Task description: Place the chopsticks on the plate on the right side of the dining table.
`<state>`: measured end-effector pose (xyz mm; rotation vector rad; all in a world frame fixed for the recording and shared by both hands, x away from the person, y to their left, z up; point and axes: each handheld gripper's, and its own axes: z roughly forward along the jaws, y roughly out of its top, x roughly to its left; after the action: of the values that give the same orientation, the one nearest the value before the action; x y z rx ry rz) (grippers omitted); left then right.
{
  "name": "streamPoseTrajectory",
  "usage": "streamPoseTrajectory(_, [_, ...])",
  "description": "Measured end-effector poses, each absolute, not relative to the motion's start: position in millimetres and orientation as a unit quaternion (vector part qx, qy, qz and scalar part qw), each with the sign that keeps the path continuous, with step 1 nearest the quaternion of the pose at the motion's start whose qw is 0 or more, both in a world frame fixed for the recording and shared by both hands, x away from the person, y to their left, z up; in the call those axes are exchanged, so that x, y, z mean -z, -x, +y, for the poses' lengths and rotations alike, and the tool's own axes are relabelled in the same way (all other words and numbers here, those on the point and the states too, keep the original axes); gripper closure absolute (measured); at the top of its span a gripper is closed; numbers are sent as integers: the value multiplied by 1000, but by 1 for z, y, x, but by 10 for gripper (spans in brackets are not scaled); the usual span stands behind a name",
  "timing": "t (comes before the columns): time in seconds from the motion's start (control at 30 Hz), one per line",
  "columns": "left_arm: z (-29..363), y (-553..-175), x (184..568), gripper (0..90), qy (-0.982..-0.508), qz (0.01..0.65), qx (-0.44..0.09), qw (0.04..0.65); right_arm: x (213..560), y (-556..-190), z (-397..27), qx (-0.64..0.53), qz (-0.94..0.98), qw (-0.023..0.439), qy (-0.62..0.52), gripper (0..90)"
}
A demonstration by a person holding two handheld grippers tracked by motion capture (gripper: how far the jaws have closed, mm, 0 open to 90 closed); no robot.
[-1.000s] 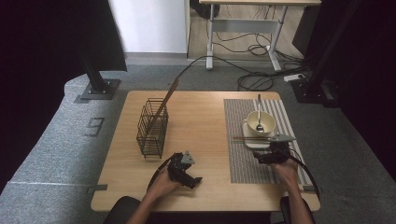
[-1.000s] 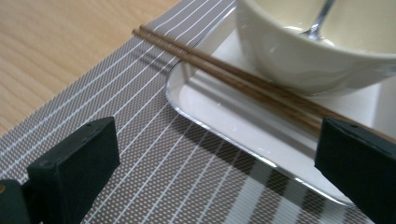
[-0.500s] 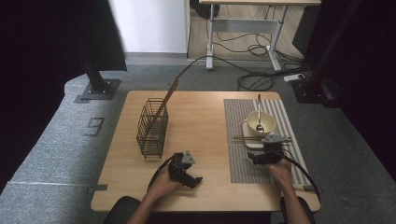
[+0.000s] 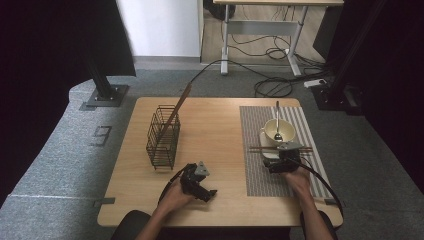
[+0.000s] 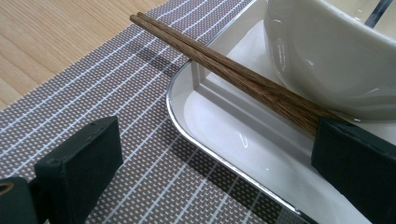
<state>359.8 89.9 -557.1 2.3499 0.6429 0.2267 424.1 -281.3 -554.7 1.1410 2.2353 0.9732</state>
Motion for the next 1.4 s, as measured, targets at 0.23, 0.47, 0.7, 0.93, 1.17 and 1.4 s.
streamPoseTrajectory(0.23, [89, -360, 557, 0, -903, 247, -87, 340, 556, -426, -282, -350, 811, 224, -412, 10])
streamPoseTrajectory(0.47, [89, -360, 557, 0, -903, 247, -87, 340, 556, -426, -281, -349, 812, 225, -411, 5])
streamPoseTrajectory(0.7, [89, -360, 557, 0, -903, 247, -87, 340, 552, -424, -283, -358, 808, 219, -414, 8])
streamPoseTrajectory(0.93, [89, -360, 557, 0, -903, 247, -87, 340, 540, -419, -296, -357, 797, 243, -422, 13])
streamPoseTrajectory(1.17, [89, -360, 557, 0, -903, 247, -87, 340, 532, -415, -330, -348, 768, 268, -466, 27])
streamPoseTrajectory(1.4, [89, -360, 557, 0, -903, 247, -87, 340, 532, -415, -359, -318, 748, 300, -499, 50])
